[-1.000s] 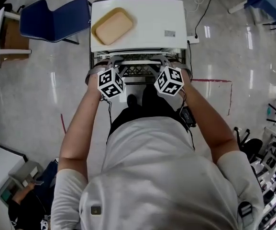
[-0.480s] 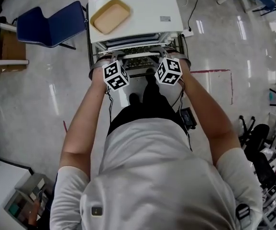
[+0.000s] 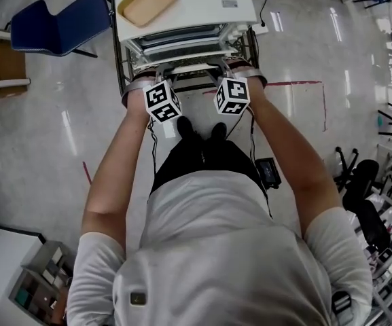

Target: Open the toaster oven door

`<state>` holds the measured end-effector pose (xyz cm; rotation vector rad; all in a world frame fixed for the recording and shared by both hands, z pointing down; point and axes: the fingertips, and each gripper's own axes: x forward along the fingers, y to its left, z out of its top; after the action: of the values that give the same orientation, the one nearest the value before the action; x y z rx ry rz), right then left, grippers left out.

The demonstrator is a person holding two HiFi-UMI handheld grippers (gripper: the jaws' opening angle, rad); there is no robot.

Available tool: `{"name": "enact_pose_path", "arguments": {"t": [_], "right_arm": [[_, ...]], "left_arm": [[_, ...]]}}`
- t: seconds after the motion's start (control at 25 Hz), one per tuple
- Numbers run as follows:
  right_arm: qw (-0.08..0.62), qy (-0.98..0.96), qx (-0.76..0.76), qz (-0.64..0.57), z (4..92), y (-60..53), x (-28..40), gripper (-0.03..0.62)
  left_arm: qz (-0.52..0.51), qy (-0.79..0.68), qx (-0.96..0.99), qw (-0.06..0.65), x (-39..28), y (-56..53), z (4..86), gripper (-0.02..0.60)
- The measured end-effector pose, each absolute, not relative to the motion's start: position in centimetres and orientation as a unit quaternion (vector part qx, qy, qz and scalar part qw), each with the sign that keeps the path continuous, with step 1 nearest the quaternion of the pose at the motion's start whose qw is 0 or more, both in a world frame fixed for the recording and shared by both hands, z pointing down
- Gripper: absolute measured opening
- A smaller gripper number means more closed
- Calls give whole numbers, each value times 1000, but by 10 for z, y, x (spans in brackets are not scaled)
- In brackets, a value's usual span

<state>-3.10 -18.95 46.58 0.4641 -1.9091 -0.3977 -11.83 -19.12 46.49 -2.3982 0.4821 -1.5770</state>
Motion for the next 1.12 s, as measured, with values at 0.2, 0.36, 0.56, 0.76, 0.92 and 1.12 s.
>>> {"name": "enact_pose_path", "arguments": {"t": [0.2,0.36,0.56,0.76,0.92,1.12], "right_arm": [[532,-800,205,-188,472,-181,-31,80],[532,-796,206,-204,484,-172,-31,80],[527,-790,219,-226,491,-165,-30,78],[523,-780,234,-253,503,-156,-30,77],[516,-771,246,-280,510,-151,-30,77],[513,-762,250,-306,529,-135,-36,77]], "left_arm": [[-540,178,-813,125,-118,-182,472,89],[-544,190,-808,128,-119,-175,484,89],[-550,210,-795,148,-117,-168,492,90],[-550,238,-783,163,-117,-159,502,91],[-546,257,-774,192,-117,-155,511,91],[-539,280,-764,220,-123,-140,529,91]]}}
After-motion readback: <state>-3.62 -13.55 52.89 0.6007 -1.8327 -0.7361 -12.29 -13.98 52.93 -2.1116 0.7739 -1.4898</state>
